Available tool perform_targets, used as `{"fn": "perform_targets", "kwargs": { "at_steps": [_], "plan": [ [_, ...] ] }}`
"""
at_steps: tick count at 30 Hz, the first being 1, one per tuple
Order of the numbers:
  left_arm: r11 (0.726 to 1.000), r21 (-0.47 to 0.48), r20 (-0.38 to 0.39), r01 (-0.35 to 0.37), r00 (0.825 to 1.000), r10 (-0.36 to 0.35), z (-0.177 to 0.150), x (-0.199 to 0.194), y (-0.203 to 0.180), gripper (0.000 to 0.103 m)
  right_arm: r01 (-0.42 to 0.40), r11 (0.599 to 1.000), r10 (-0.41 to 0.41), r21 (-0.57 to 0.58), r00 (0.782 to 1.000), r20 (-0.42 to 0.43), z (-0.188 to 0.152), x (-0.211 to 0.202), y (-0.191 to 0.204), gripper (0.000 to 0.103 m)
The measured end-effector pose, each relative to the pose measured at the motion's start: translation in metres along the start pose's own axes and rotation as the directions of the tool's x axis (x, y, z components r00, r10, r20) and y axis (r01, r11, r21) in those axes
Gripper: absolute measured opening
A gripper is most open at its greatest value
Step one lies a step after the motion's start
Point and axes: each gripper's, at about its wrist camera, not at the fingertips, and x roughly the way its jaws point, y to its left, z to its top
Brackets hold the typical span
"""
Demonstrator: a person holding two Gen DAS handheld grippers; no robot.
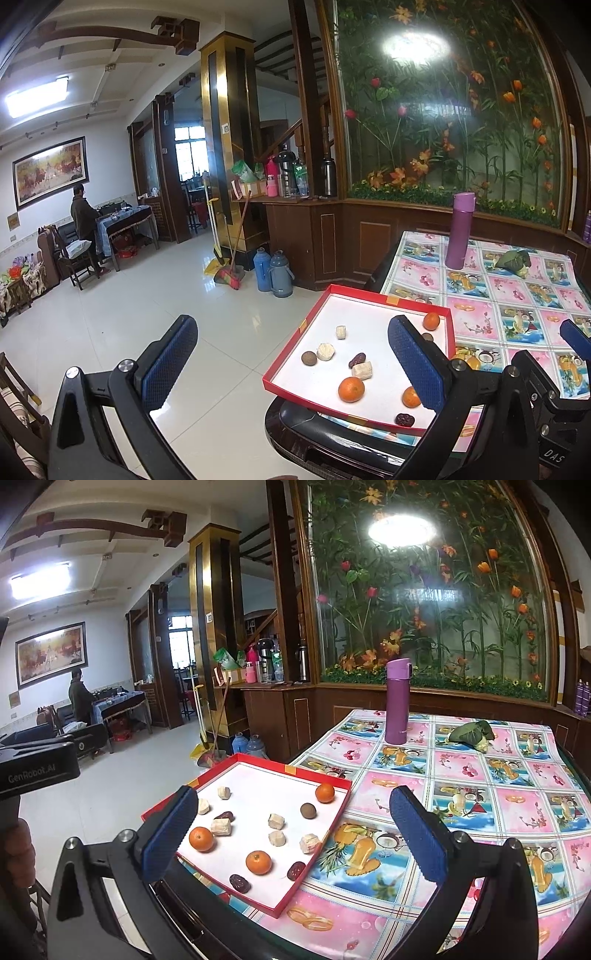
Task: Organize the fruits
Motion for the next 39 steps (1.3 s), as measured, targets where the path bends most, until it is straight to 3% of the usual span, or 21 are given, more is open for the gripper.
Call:
{"fn": "perform_targets", "kwargs": {
  "at_steps": [39],
  "plan": [
    [1.000,-0.012,-0.073,0.000,0.997,-0.001,-0.007,0.041,0.007,0.103,0.002,0.999,-0.004,-0.032,0.997,-0.074,-0.007,0.035,0.003,0.103]
  ]
}}
